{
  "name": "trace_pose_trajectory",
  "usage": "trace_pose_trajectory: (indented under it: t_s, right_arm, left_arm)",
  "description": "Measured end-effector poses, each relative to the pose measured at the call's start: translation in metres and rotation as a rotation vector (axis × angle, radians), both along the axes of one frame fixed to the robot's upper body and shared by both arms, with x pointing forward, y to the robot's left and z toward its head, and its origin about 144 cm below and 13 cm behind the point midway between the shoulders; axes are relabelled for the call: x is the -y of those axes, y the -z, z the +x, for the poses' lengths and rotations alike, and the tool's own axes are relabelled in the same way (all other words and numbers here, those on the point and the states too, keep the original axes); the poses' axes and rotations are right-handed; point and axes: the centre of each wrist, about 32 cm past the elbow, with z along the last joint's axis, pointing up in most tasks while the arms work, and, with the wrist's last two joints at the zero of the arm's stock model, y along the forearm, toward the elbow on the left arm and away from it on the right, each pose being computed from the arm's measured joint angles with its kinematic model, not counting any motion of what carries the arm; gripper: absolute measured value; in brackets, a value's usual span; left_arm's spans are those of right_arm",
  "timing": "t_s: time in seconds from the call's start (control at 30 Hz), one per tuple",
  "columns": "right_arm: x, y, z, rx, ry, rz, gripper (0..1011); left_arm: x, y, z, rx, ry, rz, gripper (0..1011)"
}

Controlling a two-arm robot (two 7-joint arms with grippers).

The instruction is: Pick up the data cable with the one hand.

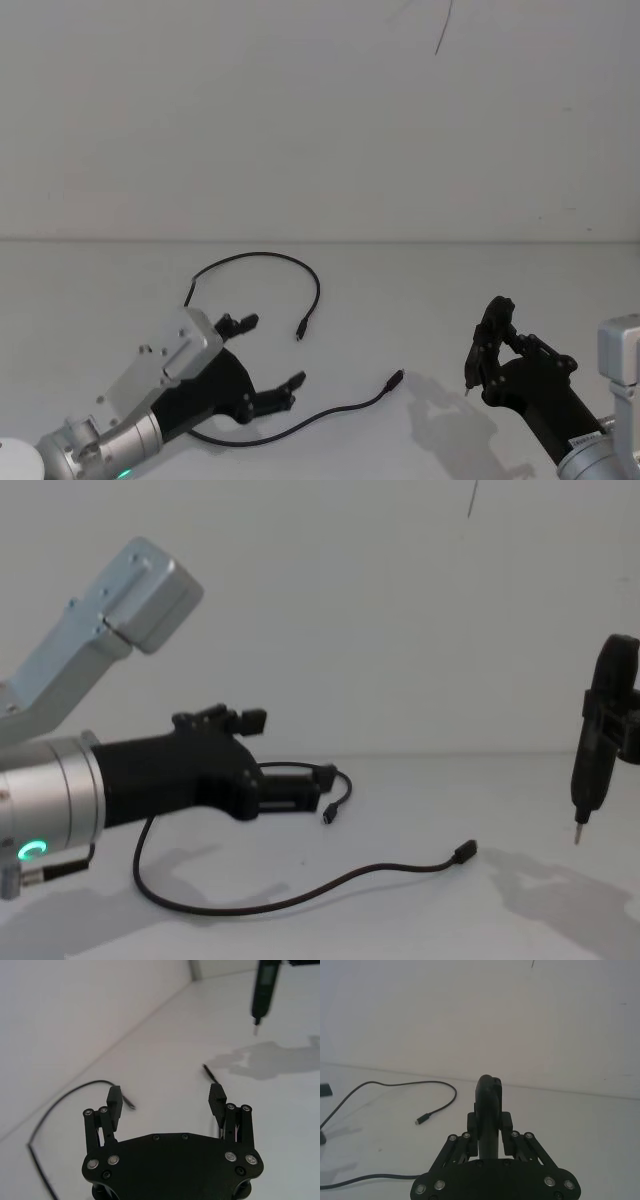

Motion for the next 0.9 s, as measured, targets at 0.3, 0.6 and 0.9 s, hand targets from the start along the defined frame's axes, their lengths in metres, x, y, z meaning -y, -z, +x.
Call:
trace_pose_trajectory:
  t_s: [0.3, 0.6, 0.9]
  right_arm:
    - [0.000, 0.000, 0.000, 0.000, 0.000, 0.000, 269]
    - [0.000, 0.000, 0.000, 0.000, 0.000, 0.000, 269]
    - [0.000, 0.000, 0.000, 0.000, 0.000, 0.000, 269]
  left_arm:
    - [-0.004, 0.011, 0.003, -0.067, 0.086, 0.018, 1001]
    - [-0.003, 0.019, 0.009, -0.130, 0.132, 0.013, 1001]
    - [0.002, 0.023, 0.019, -0.170, 0.156, 0.006, 1001]
